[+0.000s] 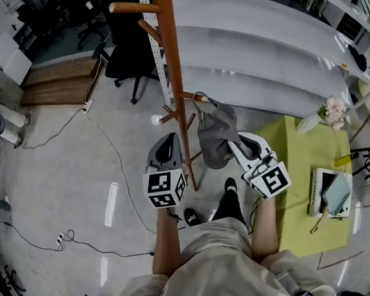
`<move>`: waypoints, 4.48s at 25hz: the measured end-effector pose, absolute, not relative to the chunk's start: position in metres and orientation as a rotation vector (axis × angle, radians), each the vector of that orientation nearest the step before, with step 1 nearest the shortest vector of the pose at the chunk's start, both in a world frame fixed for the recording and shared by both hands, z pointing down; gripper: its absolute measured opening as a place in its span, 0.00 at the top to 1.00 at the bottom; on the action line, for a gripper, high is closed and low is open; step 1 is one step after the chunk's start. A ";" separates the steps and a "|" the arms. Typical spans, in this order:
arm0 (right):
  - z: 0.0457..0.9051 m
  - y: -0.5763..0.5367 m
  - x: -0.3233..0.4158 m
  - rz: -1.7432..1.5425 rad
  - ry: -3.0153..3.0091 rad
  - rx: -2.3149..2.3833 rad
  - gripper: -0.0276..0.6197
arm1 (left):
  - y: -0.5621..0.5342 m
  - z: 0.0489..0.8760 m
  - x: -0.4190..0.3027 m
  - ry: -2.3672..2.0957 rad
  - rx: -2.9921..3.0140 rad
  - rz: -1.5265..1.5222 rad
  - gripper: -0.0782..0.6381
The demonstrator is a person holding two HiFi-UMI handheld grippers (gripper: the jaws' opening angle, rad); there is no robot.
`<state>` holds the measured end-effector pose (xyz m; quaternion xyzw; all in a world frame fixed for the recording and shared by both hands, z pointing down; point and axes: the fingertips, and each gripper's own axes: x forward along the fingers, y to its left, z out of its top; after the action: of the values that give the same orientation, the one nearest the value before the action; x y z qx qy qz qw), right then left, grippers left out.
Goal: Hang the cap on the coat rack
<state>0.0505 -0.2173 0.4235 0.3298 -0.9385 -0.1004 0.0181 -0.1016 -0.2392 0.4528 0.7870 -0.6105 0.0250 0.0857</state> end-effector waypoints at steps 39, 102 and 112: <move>0.469 -0.261 0.016 -0.171 -2.862 0.982 0.88 | -0.254 0.441 -0.082 -1.785 2.426 0.080 0.88; 0.521 -0.217 0.010 0.176 -2.840 1.198 0.77 | -0.210 0.470 -0.113 -1.765 2.384 0.119 0.88; 0.526 -0.217 0.012 0.200 -2.803 1.254 0.77 | -0.208 0.489 -0.113 -1.751 2.352 0.145 0.88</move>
<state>0.0119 -0.2175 0.5256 0.4073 -0.9104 0.0651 0.0323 -0.1130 -0.2075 0.4894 0.7969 -0.5933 0.0492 0.1026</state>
